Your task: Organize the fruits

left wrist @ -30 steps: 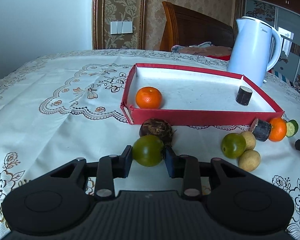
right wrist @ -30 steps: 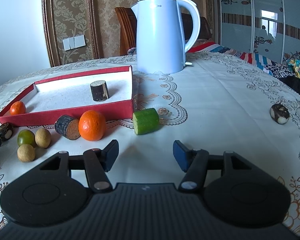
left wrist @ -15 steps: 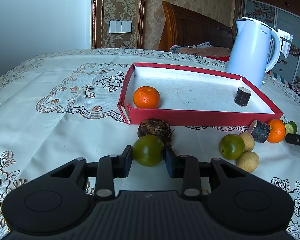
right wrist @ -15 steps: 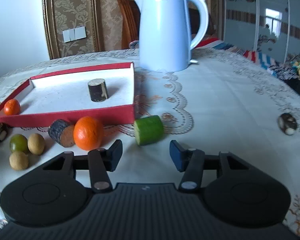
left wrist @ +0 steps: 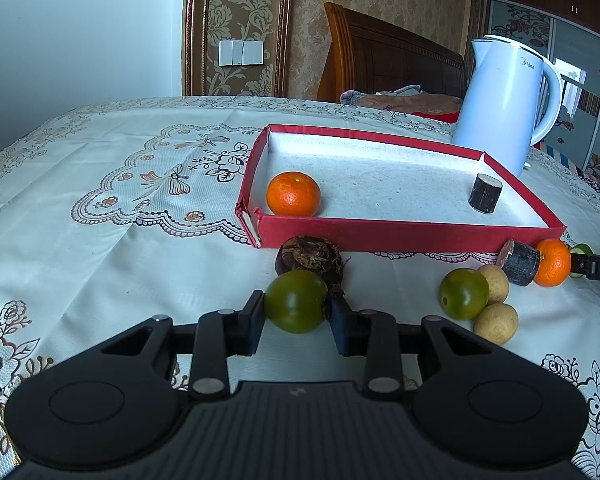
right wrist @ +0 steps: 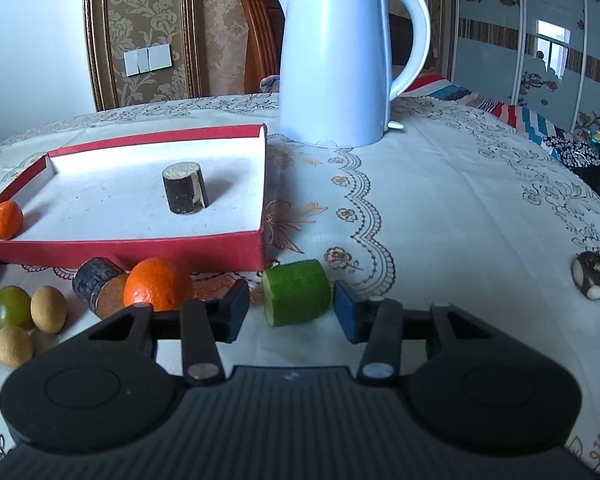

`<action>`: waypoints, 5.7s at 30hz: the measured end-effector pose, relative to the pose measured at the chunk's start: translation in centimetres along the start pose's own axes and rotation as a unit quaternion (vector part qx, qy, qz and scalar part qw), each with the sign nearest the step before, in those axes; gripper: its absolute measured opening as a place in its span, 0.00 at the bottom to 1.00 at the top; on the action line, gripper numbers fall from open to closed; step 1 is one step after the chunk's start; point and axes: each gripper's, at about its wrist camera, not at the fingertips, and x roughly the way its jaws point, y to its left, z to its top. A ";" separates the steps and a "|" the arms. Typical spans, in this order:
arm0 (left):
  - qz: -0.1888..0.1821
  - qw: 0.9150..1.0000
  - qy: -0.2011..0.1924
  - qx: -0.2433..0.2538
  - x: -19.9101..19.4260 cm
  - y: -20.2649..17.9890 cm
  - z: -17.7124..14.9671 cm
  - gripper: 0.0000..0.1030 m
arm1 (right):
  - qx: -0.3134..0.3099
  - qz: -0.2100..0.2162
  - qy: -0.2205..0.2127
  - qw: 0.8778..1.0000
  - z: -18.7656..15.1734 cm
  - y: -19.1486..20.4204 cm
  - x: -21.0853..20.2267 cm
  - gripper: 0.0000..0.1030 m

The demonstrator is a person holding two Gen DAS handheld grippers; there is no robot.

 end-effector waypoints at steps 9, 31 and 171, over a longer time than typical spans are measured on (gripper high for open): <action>0.001 1.000 0.000 0.001 0.0 0.0 0.0 0.33 | 0.003 0.000 -0.003 1.000 -0.1 -0.1 0.1 0.30; 0.010 1.000 -0.007 0.005 -0.3 -0.2 -0.1 0.32 | 0.012 -0.002 -0.023 1.000 -0.9 0.2 -1.8 0.27; 0.054 0.998 -0.002 0.042 10.4 -6.7 7.8 0.40 | -0.002 0.016 0.009 1.000 6.2 9.8 7.7 0.28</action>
